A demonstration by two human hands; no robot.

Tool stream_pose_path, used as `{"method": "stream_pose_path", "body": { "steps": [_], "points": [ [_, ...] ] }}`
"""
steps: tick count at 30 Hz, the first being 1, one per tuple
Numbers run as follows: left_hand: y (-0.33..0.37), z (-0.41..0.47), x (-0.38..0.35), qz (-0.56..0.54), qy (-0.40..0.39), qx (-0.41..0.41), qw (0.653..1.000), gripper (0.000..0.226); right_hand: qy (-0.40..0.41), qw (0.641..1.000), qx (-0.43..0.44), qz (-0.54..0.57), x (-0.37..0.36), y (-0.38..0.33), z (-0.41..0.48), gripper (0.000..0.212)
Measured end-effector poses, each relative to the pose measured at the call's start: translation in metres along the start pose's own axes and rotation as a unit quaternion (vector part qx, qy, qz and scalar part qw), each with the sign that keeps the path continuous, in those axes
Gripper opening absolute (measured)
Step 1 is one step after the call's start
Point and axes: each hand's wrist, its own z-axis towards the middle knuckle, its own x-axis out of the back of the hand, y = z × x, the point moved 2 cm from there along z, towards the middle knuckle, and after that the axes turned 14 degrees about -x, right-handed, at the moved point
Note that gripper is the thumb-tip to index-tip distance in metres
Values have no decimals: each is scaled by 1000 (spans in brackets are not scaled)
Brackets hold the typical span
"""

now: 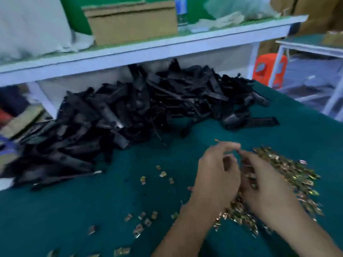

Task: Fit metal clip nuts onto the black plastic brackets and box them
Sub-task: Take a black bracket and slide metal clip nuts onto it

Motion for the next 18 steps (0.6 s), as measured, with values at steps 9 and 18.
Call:
{"method": "stream_pose_path", "body": {
  "steps": [9, 18],
  "points": [
    [-126, -22, 188, 166, 322, 221, 905, 47, -190, 982, 14, -17, -160, -91, 98, 91],
    [-175, 26, 171, 110, 212, 230, 943, 75, -154, 987, 17, -38, -215, -132, 168, 122]
  ]
}}
